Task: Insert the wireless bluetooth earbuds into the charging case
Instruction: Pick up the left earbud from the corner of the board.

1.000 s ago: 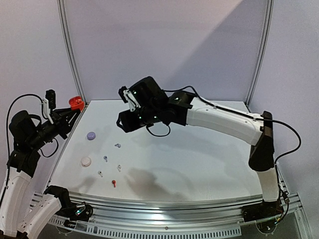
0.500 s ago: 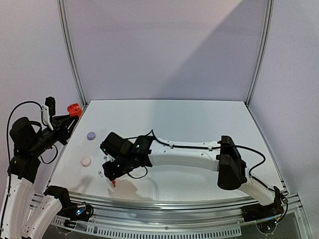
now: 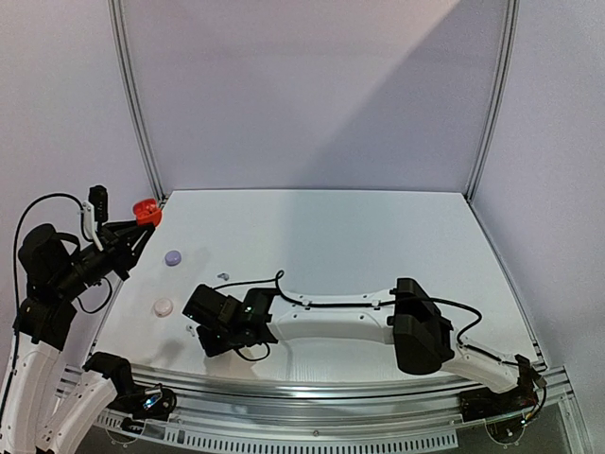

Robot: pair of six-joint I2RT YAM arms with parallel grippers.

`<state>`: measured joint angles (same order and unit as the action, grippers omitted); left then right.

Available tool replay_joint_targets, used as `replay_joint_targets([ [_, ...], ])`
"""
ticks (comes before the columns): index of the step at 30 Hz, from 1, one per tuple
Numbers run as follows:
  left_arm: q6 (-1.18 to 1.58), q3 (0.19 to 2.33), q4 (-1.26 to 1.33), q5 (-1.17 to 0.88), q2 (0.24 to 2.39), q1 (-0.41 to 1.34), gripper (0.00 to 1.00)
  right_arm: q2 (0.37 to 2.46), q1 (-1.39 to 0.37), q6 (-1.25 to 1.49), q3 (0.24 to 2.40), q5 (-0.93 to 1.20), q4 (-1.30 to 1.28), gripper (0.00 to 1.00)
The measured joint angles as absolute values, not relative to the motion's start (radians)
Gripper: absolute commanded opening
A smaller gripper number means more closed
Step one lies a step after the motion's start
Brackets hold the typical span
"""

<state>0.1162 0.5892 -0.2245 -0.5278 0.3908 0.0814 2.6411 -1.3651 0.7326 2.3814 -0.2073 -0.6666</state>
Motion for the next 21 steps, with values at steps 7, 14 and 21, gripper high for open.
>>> replay_joint_targets([
  [7,0.116,0.589,-0.224,-0.524,0.391,0.091,0.0,2.664,-1.368,0.733,2.381,-0.213,-0.657,0.37],
  [14,0.123,0.575,-0.224,-0.514,0.391,0.091,0.0,2.669,-1.375,0.722,2.379,-0.212,-0.652,0.22],
  [21,0.125,0.573,-0.225,-0.511,0.391,0.091,0.0,2.669,-1.382,0.698,2.376,-0.232,-0.661,0.12],
])
